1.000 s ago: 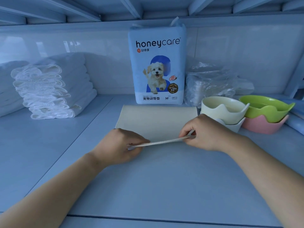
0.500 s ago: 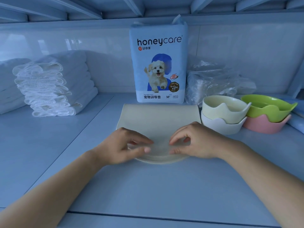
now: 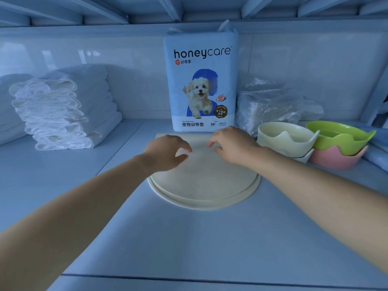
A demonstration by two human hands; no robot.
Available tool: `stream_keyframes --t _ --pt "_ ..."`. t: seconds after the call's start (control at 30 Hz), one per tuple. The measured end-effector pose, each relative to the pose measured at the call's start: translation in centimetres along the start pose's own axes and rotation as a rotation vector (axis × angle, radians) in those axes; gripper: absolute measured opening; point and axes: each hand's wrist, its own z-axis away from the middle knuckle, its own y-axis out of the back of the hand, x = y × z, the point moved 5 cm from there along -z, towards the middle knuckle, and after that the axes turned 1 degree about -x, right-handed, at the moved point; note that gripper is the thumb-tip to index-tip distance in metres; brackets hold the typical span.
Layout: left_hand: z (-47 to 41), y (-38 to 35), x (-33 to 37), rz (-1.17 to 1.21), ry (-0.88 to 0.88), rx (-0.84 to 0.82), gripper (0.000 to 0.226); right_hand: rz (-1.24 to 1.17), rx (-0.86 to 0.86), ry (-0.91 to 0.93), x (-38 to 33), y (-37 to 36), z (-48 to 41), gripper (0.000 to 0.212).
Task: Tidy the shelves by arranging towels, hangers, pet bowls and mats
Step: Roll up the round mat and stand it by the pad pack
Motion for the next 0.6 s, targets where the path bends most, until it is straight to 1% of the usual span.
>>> stream_keyframes --t 0.1,0.2,0.3,0.4,0.47,0.53,0.6 --pt "-2.5 -0.1 -0.7 -0.059 0.042 0.013 0.026 0.074 -0.006 -0.036 0.0 -0.4 -2.7 0.036" --pt "-4.7 0.0 -1.4 -0.004 0.046 -0.005 0.031 0.002 -0.086 -0.077 0.5 -1.4 -4.1 0.042" --pt "-6.1 -1.0 -1.9 0.134 0.073 -0.119 0.037 -0.133 -0.145 -0.057 0.7 -2.8 -4.3 0.041" --pt "-6.9 -2.3 -2.4 0.075 0.099 -0.265 0.042 -0.151 -0.084 -0.057 1.1 -3.2 -4.5 0.041" --pt "-7.2 -2.7 -2.6 0.045 0.089 -0.302 0.047 -0.128 -0.09 -0.092 1.7 -3.3 -4.8 0.051" --pt "-7.3 -2.8 -3.0 0.037 0.095 -0.284 0.055 -0.041 -0.173 -0.135 2.4 -3.8 -5.1 0.061" --pt "-7.5 -2.7 -3.2 0.005 0.105 -0.251 0.062 0.054 -0.243 -0.165 2.8 -4.2 -5.4 0.063"
